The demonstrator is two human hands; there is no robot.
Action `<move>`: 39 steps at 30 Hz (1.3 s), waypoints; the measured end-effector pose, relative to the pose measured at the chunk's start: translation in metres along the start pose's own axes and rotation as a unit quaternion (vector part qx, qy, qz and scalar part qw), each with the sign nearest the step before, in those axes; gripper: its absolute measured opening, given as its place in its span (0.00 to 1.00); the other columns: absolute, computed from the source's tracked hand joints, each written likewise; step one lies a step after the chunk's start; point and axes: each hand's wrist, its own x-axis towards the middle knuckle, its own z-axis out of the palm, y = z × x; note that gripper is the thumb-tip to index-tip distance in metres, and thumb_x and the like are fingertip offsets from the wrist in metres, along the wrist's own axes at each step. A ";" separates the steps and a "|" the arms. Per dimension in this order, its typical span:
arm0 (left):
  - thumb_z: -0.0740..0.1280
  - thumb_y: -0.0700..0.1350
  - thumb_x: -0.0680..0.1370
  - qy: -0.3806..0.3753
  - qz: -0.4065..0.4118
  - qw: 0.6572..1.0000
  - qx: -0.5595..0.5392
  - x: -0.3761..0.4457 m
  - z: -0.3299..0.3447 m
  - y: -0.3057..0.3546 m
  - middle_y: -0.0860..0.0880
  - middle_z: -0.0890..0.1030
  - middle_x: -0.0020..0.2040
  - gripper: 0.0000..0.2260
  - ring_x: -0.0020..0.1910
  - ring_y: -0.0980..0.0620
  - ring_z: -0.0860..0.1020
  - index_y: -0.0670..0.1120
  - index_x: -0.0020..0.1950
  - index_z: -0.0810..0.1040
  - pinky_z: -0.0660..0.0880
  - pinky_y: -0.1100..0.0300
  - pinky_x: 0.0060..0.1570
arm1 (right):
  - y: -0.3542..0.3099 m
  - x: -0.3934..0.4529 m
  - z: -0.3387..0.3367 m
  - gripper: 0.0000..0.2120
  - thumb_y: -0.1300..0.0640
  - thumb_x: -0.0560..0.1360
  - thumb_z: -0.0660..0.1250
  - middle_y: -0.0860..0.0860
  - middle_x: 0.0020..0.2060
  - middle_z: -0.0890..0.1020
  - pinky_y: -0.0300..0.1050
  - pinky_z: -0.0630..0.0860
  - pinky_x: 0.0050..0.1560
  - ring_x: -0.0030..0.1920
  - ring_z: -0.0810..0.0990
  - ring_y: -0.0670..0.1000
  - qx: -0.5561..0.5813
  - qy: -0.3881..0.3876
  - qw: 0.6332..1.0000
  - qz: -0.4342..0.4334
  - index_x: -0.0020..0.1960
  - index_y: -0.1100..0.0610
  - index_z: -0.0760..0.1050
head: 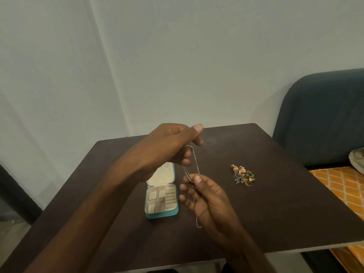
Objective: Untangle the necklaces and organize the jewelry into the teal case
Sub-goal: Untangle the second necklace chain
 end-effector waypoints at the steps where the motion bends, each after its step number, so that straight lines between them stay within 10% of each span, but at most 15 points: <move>1: 0.61 0.56 0.77 0.000 -0.001 1.000 -0.004 0.000 0.000 -0.001 0.51 0.74 0.27 0.18 0.29 0.54 0.75 0.42 0.47 0.80 0.79 0.50 0.49 | 0.001 -0.001 0.001 0.07 0.58 0.68 0.66 0.54 0.40 0.83 0.44 0.80 0.38 0.40 0.82 0.49 0.016 0.003 1.000 0.009 0.37 0.55 0.83; 8: 0.61 0.54 0.78 -0.012 -0.010 0.999 -0.030 0.001 0.002 -0.008 0.51 0.73 0.27 0.16 0.25 0.55 0.70 0.43 0.46 0.80 0.74 0.61 0.31 | 0.006 -0.003 0.001 0.08 0.59 0.67 0.65 0.55 0.38 0.83 0.46 0.80 0.39 0.38 0.81 0.50 0.035 0.010 0.998 0.044 0.44 0.60 0.78; 19: 0.59 0.53 0.79 -0.020 -0.010 0.999 -0.040 0.002 -0.003 -0.004 0.50 0.72 0.28 0.16 0.26 0.55 0.70 0.42 0.47 0.79 0.73 0.62 0.29 | -0.025 0.011 0.000 0.20 0.48 0.75 0.62 0.58 0.54 0.82 0.49 0.77 0.56 0.57 0.80 0.55 -0.152 -0.054 0.983 -0.092 0.59 0.60 0.76; 25: 0.60 0.53 0.79 -0.015 -0.006 0.999 -0.052 0.002 -0.002 -0.003 0.49 0.73 0.28 0.17 0.25 0.54 0.70 0.40 0.49 0.78 0.73 0.63 0.27 | -0.032 0.013 0.012 0.09 0.55 0.72 0.64 0.51 0.42 0.84 0.45 0.77 0.53 0.47 0.81 0.48 -0.255 -0.089 0.952 -0.146 0.48 0.59 0.79; 34: 0.60 0.54 0.78 -0.011 -0.035 0.996 -0.084 0.000 -0.007 -0.012 0.50 0.71 0.28 0.16 0.26 0.54 0.70 0.42 0.46 0.78 0.73 0.60 0.32 | -0.021 0.014 0.003 0.05 0.55 0.67 0.69 0.51 0.35 0.82 0.42 0.80 0.45 0.40 0.81 0.47 -0.036 -0.092 0.992 -0.078 0.39 0.54 0.83; 39: 0.60 0.53 0.79 -0.012 -0.051 0.993 -0.106 -0.001 -0.004 -0.019 0.50 0.69 0.28 0.16 0.25 0.55 0.67 0.42 0.47 0.78 0.73 0.62 0.28 | -0.022 0.017 -0.002 0.19 0.52 0.52 0.83 0.51 0.30 0.79 0.46 0.81 0.41 0.36 0.82 0.50 0.091 -0.079 0.991 -0.052 0.40 0.57 0.83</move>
